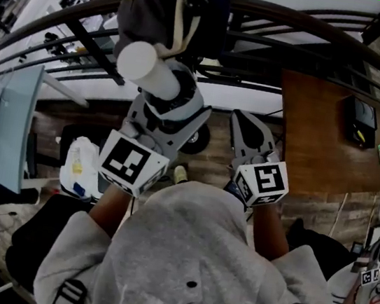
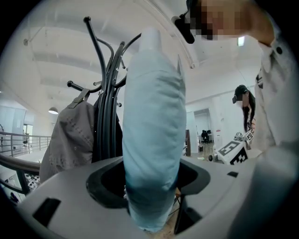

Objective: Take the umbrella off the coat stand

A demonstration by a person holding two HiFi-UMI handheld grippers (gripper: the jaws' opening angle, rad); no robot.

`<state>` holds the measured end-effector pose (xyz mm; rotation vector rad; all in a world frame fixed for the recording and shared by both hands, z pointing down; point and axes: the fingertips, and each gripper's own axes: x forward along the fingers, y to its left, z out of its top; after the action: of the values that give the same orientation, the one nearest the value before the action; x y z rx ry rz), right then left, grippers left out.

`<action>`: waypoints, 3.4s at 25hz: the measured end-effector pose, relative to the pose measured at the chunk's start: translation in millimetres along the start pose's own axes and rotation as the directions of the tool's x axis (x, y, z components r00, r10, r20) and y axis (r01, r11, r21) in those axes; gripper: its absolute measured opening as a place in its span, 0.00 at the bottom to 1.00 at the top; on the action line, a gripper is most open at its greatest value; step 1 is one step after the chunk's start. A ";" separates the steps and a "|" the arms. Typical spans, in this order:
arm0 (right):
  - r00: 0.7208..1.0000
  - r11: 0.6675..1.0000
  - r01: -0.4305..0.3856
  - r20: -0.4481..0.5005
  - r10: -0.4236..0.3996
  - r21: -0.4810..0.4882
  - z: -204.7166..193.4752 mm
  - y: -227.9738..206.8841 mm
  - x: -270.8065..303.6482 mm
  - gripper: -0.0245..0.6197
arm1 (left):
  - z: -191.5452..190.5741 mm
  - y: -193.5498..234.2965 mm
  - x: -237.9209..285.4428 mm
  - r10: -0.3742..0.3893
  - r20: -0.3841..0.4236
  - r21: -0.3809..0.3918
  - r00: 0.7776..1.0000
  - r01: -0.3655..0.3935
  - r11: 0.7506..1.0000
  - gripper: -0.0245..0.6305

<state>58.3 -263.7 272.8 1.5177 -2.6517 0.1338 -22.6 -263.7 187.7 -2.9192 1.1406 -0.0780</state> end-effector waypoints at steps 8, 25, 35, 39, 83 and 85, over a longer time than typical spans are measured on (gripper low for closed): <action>1.000 1.000 -0.009 0.015 0.009 0.009 3.9 -8.0 -11.8 0.05 | 25.7 -19.2 3.7 -0.026 0.020 0.020 0.999 0.025 0.999 0.48; 1.000 0.999 0.000 0.004 -0.001 0.048 -13.9 -83.2 -55.2 0.05 | -1.0 -84.7 63.9 -0.034 -0.051 -0.007 0.998 0.034 0.999 0.48; 0.999 0.998 0.033 -0.030 -0.032 0.052 -39.9 -119.3 -85.2 0.05 | -62.0 -97.0 66.4 0.048 -0.085 -0.028 0.995 -0.051 0.998 0.48; 0.999 0.998 0.024 -0.037 -0.022 0.057 -46.1 -111.6 -95.8 0.05 | -74.4 -107.3 52.0 0.083 -0.107 -0.025 0.991 -0.086 0.996 0.48; 0.992 0.995 -0.007 -0.128 0.019 0.097 -96.2 62.8 -159.8 0.05 | -121.6 -133.6 -134.3 0.142 -0.140 -0.097 0.980 -0.156 0.983 0.48; 0.990 0.996 0.005 -0.142 0.008 0.086 -94.5 68.5 -149.7 0.05 | -124.6 -118.4 -139.2 0.145 -0.131 -0.097 0.981 -0.158 0.983 0.48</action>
<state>77.5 -90.0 347.0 1.4704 -2.5661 0.3479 -50.6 -80.8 308.9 -2.9432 1.4256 -0.2057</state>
